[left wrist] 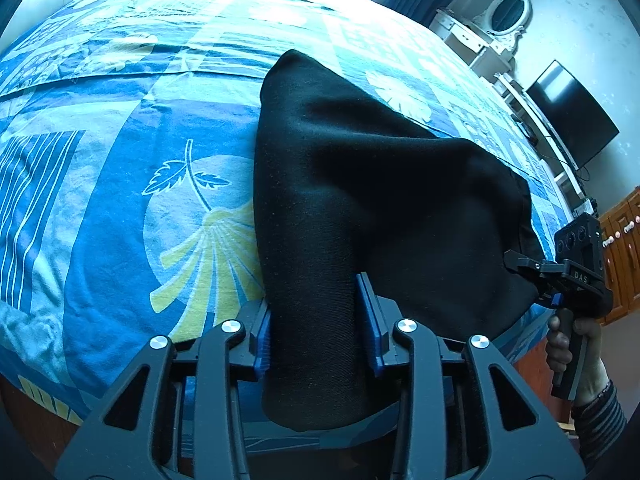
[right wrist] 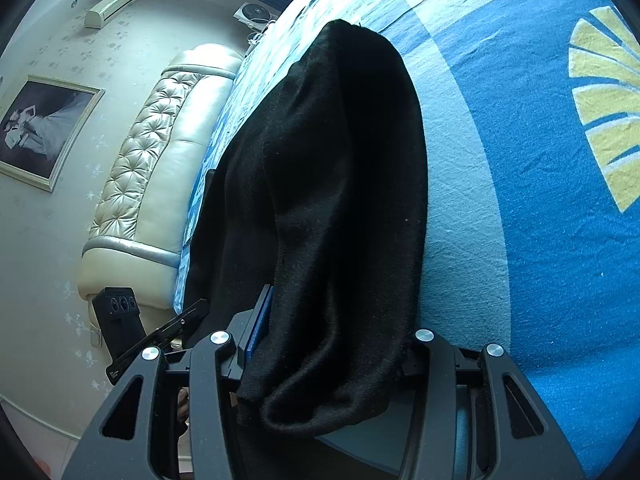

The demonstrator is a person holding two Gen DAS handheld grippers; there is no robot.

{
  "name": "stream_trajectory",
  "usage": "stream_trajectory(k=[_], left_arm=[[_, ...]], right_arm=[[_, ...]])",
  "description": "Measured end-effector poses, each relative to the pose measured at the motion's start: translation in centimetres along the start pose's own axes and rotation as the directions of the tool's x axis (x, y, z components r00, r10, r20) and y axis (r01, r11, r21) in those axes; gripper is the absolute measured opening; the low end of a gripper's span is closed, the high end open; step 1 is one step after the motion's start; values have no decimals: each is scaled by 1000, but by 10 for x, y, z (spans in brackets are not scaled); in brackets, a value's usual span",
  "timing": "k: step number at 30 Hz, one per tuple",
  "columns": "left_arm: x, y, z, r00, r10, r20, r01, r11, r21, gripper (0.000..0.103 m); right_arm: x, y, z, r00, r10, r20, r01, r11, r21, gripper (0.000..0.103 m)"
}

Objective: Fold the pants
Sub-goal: 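Lay the folded pants flat on the bed and open both tools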

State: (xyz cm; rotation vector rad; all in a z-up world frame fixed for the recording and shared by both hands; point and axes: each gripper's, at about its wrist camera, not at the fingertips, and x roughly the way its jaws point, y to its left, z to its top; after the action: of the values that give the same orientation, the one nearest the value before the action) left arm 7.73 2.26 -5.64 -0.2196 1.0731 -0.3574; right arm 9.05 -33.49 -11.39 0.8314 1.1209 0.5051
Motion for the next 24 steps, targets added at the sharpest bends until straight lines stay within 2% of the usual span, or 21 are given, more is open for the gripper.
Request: stream_trajectory(k=[3, 4, 5, 9, 11, 14, 18, 21, 24], left_arm=[[-5, 7, 0, 998, -60, 19, 60, 998, -8, 46], [-7, 11, 0, 997, -74, 27, 75, 997, -10, 53], [-9, 12, 0, 997, -72, 35, 72, 997, -8, 60], [-21, 14, 3, 997, -31, 74, 30, 999, 27, 64], [-25, 14, 6, 996, -1, 92, -2, 1000, 31, 72], [-29, 16, 10, 994, 3, 105, -4, 1000, 15, 82], [-18, 23, 26, 996, 1, 94, 0, 1000, -8, 84], [-6, 34, 44, 995, -60, 82, 65, 996, -58, 85], [15, 52, 72, 985, -159, 66, 167, 974, -156, 86]], right_arm=[[-1, -1, 2, 1000, 22, -10, -21, 1000, 11, 51], [-1, -2, 3, 999, 31, -14, -31, 999, 12, 54], [-1, -1, 3, 999, 41, -20, -41, 999, 11, 55], [0, 2, 4, 998, 51, -30, -51, 999, -1, 61], [-3, 4, 4, 999, 28, -15, -28, 1000, 1, 61], [-11, 5, 7, 999, -15, 30, 15, 1000, 17, 66], [-9, 4, 23, 1000, -8, 30, 7, 1000, 31, 69], [-4, 3, 42, 999, 23, 44, -25, 999, 49, 74], [3, 0, 56, 997, 51, 49, -55, 996, 72, 76]])
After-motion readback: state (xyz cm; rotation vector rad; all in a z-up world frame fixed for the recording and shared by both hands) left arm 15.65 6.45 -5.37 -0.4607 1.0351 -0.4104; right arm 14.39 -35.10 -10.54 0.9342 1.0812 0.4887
